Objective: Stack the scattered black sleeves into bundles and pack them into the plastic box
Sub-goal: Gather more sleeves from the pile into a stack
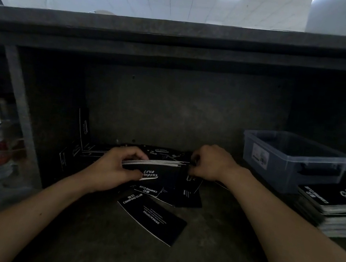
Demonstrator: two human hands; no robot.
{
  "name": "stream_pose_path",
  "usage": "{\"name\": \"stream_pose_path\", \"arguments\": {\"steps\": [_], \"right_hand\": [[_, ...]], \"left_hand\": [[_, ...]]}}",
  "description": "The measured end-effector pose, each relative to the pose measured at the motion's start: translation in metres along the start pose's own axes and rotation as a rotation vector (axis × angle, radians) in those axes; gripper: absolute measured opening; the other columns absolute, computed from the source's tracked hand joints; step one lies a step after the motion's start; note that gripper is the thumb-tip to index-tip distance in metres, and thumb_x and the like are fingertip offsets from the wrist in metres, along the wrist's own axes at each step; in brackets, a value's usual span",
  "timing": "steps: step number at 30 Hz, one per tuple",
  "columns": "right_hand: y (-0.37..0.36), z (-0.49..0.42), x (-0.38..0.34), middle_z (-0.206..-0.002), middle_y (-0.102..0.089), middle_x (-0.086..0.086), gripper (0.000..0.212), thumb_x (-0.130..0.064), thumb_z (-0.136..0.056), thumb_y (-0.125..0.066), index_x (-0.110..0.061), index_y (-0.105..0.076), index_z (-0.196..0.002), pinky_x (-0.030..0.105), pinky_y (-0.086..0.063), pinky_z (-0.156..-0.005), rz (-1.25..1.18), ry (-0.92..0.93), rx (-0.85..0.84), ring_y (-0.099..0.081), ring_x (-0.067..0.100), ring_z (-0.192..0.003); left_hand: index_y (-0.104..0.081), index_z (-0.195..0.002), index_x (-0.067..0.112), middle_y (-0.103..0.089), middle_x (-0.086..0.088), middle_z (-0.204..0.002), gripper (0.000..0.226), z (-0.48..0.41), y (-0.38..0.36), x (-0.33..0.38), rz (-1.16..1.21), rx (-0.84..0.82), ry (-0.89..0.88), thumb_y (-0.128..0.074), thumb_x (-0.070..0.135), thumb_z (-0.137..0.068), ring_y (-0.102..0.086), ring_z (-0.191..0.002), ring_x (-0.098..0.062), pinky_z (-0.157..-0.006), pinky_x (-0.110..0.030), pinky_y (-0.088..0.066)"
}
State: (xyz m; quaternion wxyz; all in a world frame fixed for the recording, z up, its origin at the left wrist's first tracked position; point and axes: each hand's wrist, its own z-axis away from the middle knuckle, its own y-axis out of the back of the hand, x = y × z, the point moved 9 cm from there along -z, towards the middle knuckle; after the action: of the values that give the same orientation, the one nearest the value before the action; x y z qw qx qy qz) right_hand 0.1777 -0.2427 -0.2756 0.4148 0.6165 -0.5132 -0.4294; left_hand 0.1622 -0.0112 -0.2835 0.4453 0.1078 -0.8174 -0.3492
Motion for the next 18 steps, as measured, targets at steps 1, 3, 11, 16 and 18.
{"name": "stream_pose_path", "arguments": {"steps": [1, 3, 11, 16, 18], "right_hand": [[0.003, 0.001, 0.000, -0.108, -0.070, -0.001, 0.045, -0.050, -0.076, -0.072, -0.028, -0.070, -0.115, 0.027, -0.051, -0.080, -0.015, -0.001, -0.003, -0.064, 0.019, -0.098], [0.006, 0.004, 0.004, -0.109, -0.070, -0.004, 0.046, -0.045, -0.077, -0.073, -0.027, -0.068, -0.120, 0.028, -0.052, -0.084, -0.069, -0.011, -0.038, -0.064, 0.016, -0.098], [-0.009, 0.011, 0.020, -0.106, -0.071, -0.002, 0.043, -0.038, -0.067, -0.089, -0.016, -0.077, -0.101, 0.025, -0.052, -0.087, -0.251, -0.161, -0.176, -0.064, 0.015, -0.101], [0.002, 0.013, 0.029, -0.094, -0.070, -0.005, 0.044, -0.022, -0.058, -0.095, -0.018, -0.076, -0.096, 0.018, -0.048, -0.077, -0.589, -0.250, -0.126, -0.062, 0.009, -0.092], [0.008, 0.013, 0.027, -0.091, -0.072, -0.006, 0.038, -0.024, -0.055, -0.096, -0.023, -0.078, -0.088, 0.017, -0.049, -0.077, -0.681, -0.213, -0.100, -0.063, 0.007, -0.092]], "left_hand": [[-0.070, -0.105, 0.022, -0.073, 0.003, -0.105, 0.031, 0.000, 0.000, 0.001, -0.005, -0.001, -0.010, -0.076, 0.002, -0.082, -0.068, -0.099, -0.005, -0.093, -0.024, -0.052], [-0.070, -0.103, 0.020, -0.074, 0.002, -0.103, 0.027, 0.000, -0.001, 0.002, -0.001, -0.010, -0.017, -0.077, 0.005, -0.081, -0.069, -0.098, -0.008, -0.092, -0.026, -0.053], [-0.070, -0.103, 0.026, -0.073, 0.005, -0.103, 0.028, 0.000, -0.001, 0.002, 0.016, -0.025, -0.022, -0.077, 0.008, -0.082, -0.069, -0.097, -0.007, -0.089, -0.023, -0.053], [-0.068, -0.112, 0.025, -0.073, 0.008, -0.107, 0.037, 0.001, -0.002, 0.004, 0.019, -0.027, -0.040, -0.078, 0.006, -0.082, -0.068, -0.102, -0.004, -0.092, -0.020, -0.051], [-0.063, -0.122, 0.028, -0.071, 0.006, -0.111, 0.050, 0.000, -0.003, 0.004, 0.024, -0.025, -0.039, -0.080, 0.006, -0.080, -0.066, -0.107, -0.004, -0.093, -0.016, -0.049]]}}
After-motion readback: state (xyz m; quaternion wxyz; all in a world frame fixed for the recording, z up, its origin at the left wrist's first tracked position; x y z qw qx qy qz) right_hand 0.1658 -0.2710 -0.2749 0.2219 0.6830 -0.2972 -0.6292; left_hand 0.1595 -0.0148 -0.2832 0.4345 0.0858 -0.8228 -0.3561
